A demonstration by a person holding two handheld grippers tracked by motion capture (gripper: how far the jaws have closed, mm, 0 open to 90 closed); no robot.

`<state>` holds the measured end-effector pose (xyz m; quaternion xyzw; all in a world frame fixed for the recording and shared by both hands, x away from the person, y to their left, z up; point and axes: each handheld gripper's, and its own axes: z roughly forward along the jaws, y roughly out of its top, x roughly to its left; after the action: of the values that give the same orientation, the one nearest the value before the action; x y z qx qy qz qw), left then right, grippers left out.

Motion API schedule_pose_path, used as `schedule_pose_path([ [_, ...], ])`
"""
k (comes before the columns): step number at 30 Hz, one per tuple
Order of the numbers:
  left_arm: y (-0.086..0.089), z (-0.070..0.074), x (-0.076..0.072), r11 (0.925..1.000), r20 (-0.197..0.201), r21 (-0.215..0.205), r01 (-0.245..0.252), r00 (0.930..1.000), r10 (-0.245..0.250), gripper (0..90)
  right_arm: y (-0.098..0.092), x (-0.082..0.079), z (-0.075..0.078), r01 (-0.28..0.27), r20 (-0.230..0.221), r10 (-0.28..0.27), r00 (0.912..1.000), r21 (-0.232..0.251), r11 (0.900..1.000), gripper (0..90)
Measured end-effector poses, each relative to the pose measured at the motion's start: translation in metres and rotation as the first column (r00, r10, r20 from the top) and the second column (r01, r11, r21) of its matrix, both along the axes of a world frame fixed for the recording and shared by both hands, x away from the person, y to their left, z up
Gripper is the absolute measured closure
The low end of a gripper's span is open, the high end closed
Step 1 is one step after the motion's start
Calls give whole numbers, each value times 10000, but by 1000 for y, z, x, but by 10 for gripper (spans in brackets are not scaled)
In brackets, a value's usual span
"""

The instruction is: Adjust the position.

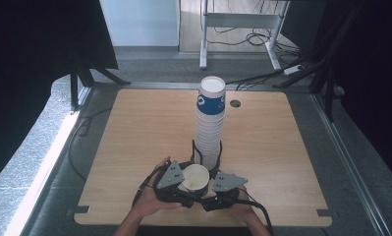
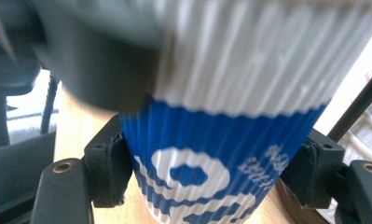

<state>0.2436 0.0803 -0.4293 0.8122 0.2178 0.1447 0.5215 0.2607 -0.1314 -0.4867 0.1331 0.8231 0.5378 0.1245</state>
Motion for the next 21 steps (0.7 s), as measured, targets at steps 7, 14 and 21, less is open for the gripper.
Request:
schedule_pose_path([
  [7,18,9,-2,9870,87,-1605,-16,10000,30,115,-9,2,3,148,-59,-145,9999,562,9983,271],
  [14,24,4,0,9840,-127,-1664,-643,9979,631,153,-16,2,4,427,128,-434,9990,495,9979,271],
  [21,34,9,-3,9730,13,-2156,-817,9965,840,148,-20,2,4,571,106,-579,9983,583,9967,271],
])
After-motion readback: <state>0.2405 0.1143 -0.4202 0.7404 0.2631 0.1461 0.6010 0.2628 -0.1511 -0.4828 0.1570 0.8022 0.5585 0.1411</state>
